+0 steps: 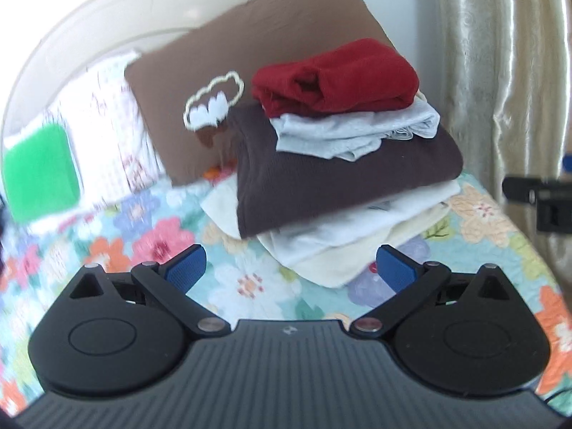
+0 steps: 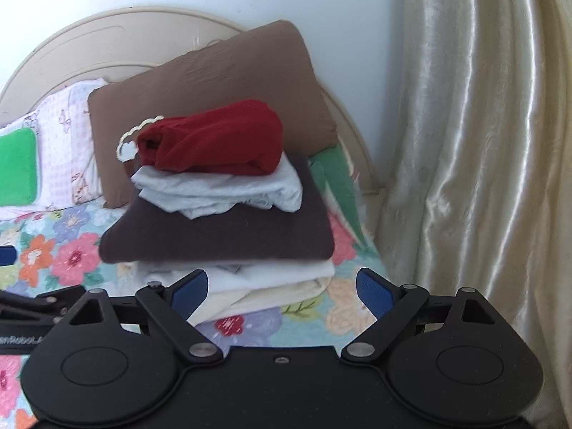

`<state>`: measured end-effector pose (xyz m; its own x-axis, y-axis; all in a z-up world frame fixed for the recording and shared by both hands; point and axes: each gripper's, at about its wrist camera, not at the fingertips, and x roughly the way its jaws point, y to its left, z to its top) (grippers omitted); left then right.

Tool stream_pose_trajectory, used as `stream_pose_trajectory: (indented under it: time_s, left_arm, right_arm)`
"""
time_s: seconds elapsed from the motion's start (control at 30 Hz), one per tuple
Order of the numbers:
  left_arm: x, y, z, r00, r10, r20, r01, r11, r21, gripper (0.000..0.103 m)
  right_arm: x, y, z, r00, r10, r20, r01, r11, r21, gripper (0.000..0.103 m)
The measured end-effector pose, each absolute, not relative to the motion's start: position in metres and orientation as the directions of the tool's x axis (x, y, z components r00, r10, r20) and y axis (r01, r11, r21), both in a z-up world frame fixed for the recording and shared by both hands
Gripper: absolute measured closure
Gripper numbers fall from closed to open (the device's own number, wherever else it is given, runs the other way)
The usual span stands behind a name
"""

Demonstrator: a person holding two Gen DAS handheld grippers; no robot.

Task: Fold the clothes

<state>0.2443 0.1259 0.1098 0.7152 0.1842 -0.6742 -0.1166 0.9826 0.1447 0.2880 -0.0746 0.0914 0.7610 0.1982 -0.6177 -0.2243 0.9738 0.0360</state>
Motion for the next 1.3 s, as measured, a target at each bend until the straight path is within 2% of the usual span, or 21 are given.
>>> stream_pose_trajectory:
  time_s: [0.1,0.23,0.5,0.6,0.93,1.3]
  left_arm:
    - [0.24,0.131,0.11,0.699,0.174,-0.693,-0.151,0.984,0.095,0.0]
    - [0.24,0.134,0.11,0.683,0.19,-0.705,-0.21,0.976,0.06,0.0]
    - [0.23,0.126,0.113,0.686,0.246,-0.685,-0.221,0.967,0.126,0.0]
    - [0.223,0.124,0.112,0.693,0.3,-0.656,-0.245,0.953,0.177,0.0]
    - [0.222,0.122,0.104,0.655,0.32,-0.684,-0.236,0.947,0.218,0.0]
    - [0.225,0.115,0.096,0.635,0.259,-0.728,-0.209,0.965,0.161,0.0]
  right_arm:
    - [0.278,-0.073,0.095,0.762,0.183,-0.621,-0.232,0.973,0.001,0.01]
    - [0.266,-0.075,0.101,0.782,0.181,-0.596,-0.205,0.978,0.029,0.004]
    - [0.251,-0.066,0.092,0.763,0.243,-0.598,-0.238,0.967,0.09,0.003]
    - [0.242,-0.06,0.089,0.771,0.233,-0.593,-0.26,0.965,0.04,0.003]
    - [0.241,-0.059,0.079,0.757,0.248,-0.605,-0.245,0.965,0.089,0.003]
    - [0.24,-0.058,0.075,0.753,0.252,-0.607,-0.244,0.965,0.098,0.003]
